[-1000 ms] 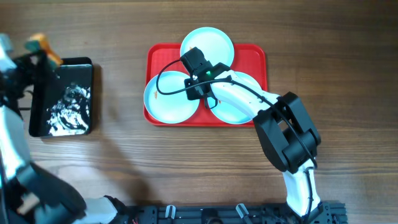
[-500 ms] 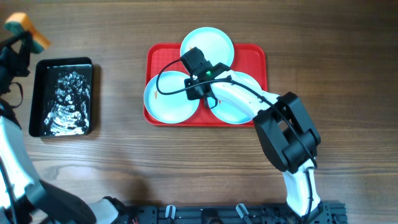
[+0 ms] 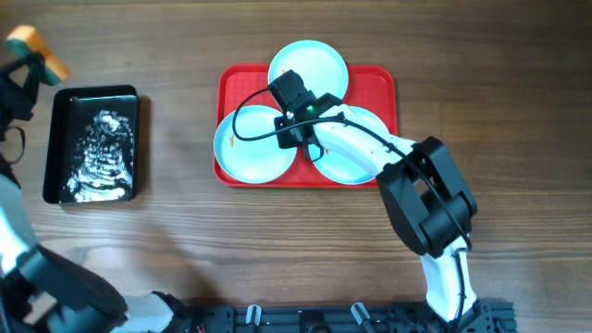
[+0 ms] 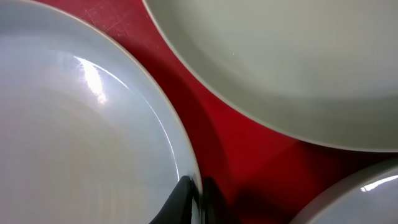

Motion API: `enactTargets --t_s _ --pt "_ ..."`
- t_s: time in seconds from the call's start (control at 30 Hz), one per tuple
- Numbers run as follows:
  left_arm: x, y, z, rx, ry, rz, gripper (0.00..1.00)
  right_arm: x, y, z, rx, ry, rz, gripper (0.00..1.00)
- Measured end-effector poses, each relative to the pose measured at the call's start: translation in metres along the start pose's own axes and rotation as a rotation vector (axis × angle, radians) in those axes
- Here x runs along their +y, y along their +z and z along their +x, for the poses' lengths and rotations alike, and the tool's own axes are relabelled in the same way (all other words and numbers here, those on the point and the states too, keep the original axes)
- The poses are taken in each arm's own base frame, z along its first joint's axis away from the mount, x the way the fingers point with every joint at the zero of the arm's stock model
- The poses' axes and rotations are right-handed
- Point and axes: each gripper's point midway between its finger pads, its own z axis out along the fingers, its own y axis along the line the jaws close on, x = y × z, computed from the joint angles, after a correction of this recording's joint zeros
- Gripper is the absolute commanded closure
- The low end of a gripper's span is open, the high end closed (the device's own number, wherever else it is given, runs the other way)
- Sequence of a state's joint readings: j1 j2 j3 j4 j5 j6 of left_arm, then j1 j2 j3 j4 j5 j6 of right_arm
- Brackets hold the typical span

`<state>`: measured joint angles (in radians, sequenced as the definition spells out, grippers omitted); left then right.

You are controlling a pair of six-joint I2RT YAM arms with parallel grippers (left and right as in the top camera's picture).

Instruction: Clean dirty plates on tray and stack at the side

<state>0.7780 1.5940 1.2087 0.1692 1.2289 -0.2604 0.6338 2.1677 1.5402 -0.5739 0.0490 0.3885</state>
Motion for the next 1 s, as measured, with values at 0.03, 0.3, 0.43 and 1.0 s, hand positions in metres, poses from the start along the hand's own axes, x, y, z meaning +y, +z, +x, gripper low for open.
enactTargets --t_s 0.03,0.3,0.43,1.0 --pt "-0.004 -0.002 0.0 0.01 -0.053 -0.012 0.96 0.0 0.0 0.0 0.0 0.0 0.0 0.89" --pt "0.118 -0.03 0.131 0.28 -0.343 -0.554 0.96 0.0 0.001 0.001 0.003 -0.001 0.001 0.89" --pt "0.083 -0.025 0.042 0.055 -0.163 -0.466 0.96 0.0 0.001 0.0 0.001 0.0 0.0 0.91" --pt "0.014 0.003 0.006 -0.012 -0.097 -0.143 0.96 0.001 0.001 0.0 -0.001 -0.001 -0.003 0.96"
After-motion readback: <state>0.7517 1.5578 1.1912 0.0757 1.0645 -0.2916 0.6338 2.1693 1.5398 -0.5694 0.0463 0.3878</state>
